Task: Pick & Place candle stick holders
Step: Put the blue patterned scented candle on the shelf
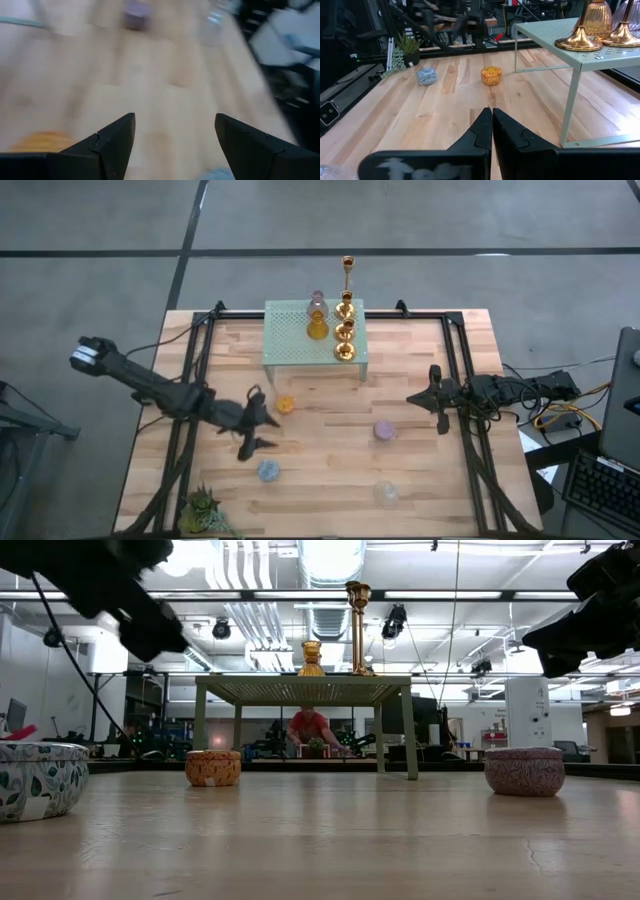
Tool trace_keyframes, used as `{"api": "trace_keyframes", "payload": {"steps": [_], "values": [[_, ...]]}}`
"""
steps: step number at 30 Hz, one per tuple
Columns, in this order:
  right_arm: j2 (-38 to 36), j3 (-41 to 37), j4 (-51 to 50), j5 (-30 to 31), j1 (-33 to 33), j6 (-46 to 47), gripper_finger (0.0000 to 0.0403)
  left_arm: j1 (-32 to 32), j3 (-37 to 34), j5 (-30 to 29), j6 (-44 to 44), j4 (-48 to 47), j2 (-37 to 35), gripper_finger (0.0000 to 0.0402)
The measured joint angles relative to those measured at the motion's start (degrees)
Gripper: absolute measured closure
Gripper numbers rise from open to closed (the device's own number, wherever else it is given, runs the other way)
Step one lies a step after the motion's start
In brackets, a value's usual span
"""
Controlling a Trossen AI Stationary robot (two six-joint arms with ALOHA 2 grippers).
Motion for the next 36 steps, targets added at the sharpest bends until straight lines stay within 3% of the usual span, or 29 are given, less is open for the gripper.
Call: {"api": "trace_keyframes", "payload": {"steps": [3, 7, 14, 20, 24, 36], "values": [[0.00, 0.00, 0.00, -0.02, 0.00, 0.00, 0.0394, -4.95, 1.27, -0.80, -4.54, 0.43, 0.13, 0.0124], [0.00, 0.00, 0.00, -0.02, -0.01, 0.00, 0.0394, -10.14, 3.61, -6.24, -5.96, 2.89, 0.17, 0.0121], [0.00, 0.00, 0.00, 0.00, -0.01, 0.00, 0.0394, -14.74, 7.65, -7.50, -14.86, -6.17, 2.27, 0.0070], [0.00, 0.00, 0.02, 0.00, 0.00, 0.00, 0.0394, -16.93, 8.65, -7.40, -21.68, -10.13, 6.22, 0.0034], [0.00, 0.00, 0.01, 0.00, -0.01, 0.00, 0.0394, -16.93, 8.39, -6.44, -25.54, -14.98, 9.39, 0.0034], [0.00, 0.00, 0.00, -0.01, -0.02, 0.00, 0.0394, -19.77, 10.99, -4.96, -27.10, -13.20, 24.81, 0.0034]]}}
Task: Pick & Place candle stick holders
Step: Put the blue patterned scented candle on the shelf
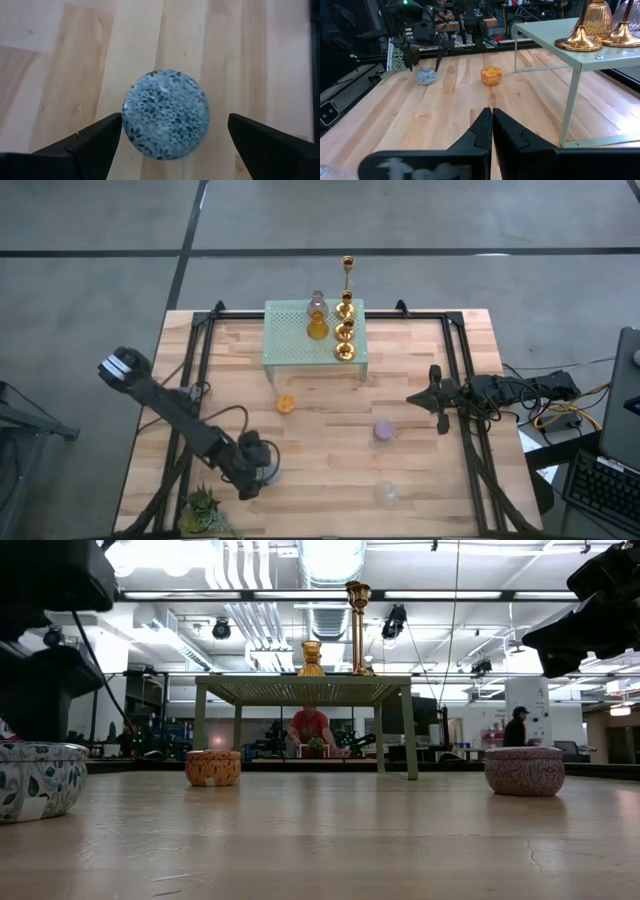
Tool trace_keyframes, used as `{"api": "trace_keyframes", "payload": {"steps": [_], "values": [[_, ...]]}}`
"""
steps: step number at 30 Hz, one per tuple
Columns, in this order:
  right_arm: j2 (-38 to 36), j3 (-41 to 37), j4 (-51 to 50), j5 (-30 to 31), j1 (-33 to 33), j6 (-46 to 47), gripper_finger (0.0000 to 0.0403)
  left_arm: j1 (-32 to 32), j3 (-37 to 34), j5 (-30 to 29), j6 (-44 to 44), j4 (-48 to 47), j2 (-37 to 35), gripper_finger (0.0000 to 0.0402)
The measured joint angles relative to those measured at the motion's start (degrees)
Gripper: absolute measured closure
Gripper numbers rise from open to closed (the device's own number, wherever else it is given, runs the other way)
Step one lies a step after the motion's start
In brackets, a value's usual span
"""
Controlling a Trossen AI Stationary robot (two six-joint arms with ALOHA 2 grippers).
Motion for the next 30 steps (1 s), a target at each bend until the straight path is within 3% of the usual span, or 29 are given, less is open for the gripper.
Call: {"api": "trace_keyframes", "payload": {"steps": [12, 25, 30], "values": [[0.02, 0.00, -0.01, 0.01, 0.02, 0.00, 0.0394, 0.11, 2.40, 0.05, 0.25, 0.16, 7.74, 0.0035], [0.02, 0.00, 0.00, 0.00, 0.02, 0.00, 0.0394, 0.61, 2.10, -1.01, -0.11, 0.27, 7.92, 0.0035], [0.02, 0.00, 0.00, 0.01, 0.02, 0.00, 0.0394, 0.83, 2.05, -4.52, 1.27, 0.25, 7.92, 0.0057]]}}
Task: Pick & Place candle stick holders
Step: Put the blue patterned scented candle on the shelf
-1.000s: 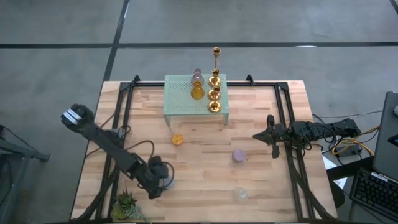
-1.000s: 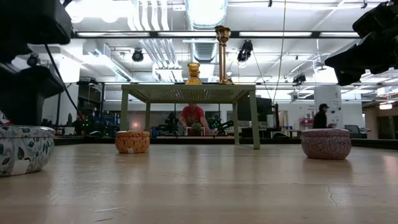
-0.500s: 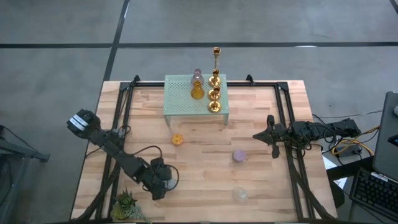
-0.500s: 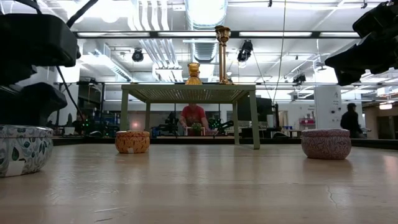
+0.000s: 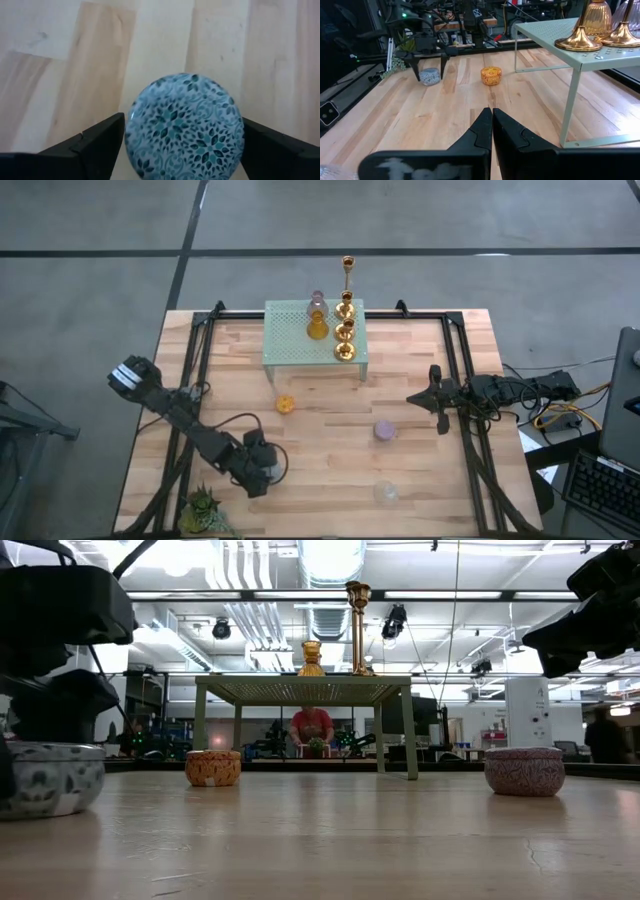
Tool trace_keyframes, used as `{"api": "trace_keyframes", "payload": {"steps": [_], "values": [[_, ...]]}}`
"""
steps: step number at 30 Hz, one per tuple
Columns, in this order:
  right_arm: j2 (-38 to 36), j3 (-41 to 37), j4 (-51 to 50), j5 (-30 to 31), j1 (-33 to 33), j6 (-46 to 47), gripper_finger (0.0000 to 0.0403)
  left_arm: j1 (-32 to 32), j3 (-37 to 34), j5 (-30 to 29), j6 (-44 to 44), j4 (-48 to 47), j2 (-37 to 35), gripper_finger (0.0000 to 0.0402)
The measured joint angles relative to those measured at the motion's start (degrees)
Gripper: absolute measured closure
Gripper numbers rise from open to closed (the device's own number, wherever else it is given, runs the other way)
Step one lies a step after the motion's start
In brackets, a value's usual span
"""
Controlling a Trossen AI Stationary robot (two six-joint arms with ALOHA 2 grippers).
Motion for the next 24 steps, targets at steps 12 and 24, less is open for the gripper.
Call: {"api": "trace_keyframes", "payload": {"steps": [12, 24], "values": [[-0.01, 0.00, 0.00, 0.00, 0.00, 0.00, 0.0394, 1.35, -0.02, -0.85, 2.69, -0.07, -0.14, 0.0088], [-0.01, 0.00, 0.00, 0.00, -0.01, 0.00, 0.0394, 4.46, 2.35, -1.06, 9.60, 0.00, -0.37, 0.0093]]}}
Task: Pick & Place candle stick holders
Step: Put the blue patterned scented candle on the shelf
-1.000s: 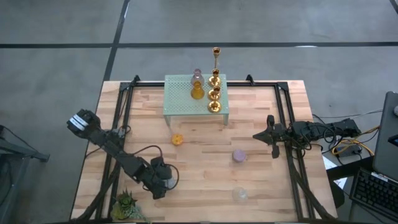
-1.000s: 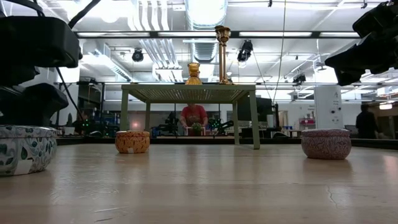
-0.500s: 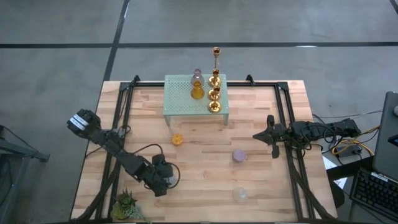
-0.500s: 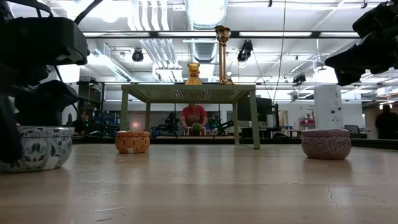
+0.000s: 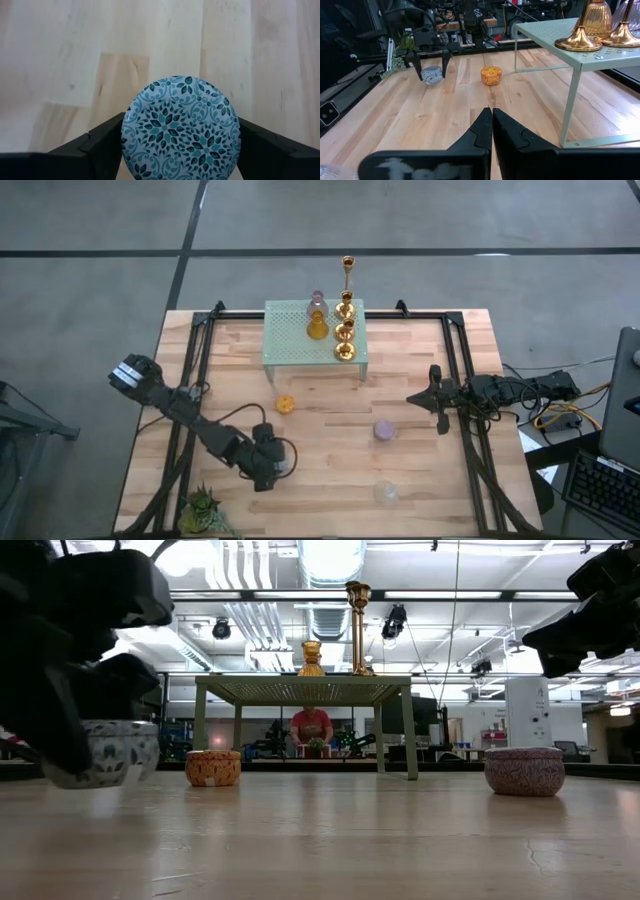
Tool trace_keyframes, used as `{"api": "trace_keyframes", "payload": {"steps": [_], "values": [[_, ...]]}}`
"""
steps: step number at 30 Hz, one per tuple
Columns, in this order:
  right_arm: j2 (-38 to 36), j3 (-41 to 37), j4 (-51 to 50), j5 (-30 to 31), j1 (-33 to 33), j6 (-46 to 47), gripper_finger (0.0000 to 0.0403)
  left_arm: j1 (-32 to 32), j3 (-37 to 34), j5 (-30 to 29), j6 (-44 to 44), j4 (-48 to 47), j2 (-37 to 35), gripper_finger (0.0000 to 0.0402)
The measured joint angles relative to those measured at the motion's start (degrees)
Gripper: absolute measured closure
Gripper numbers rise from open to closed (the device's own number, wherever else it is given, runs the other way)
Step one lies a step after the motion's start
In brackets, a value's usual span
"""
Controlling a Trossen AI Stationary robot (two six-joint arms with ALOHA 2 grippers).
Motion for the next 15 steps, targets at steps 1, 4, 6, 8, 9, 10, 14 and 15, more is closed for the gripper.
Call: {"api": "trace_keyframes", "payload": {"steps": [1, 4, 6, 8, 9, 10, 14, 15], "values": [[0.01, 0.00, 0.00, -0.01, -0.01, 0.00, 0.0394, 0.29, 0.20, 0.00, 0.68, -0.05, 0.00, 0.0092], [0.00, 0.01, 0.00, -0.01, 0.01, 0.00, 0.0394, 0.94, 0.83, 0.00, 2.29, -0.11, 0.00, 0.0089], [-0.01, 0.00, 0.00, 0.00, 0.01, 0.00, 0.0394, 1.33, 1.27, 0.00, 3.30, -0.04, 0.00, 0.0089], [0.00, 0.00, 0.00, 0.00, 0.01, 0.00, 0.0394, 1.65, 1.62, 0.00, 4.01, -0.02, -0.02, 0.0089], [0.00, 0.00, 0.02, 0.00, 0.01, 0.00, 0.0394, 1.75, 1.75, 0.00, 4.31, -0.04, -0.02, 0.0089], [0.01, 0.01, 0.00, -0.02, 0.00, 0.00, 0.0394, 1.83, 1.84, 0.00, 4.70, -0.04, -0.02, 0.0089], [0.01, 0.00, 0.00, -0.01, 0.01, 0.00, 0.0394, 2.06, 2.05, 0.00, 5.22, -0.08, -0.07, 0.0088], [0.00, 0.00, 0.00, 0.00, 0.00, 0.00, 0.0394, 2.07, 2.07, 0.00, 5.25, -0.07, -0.11, 0.0088]]}}
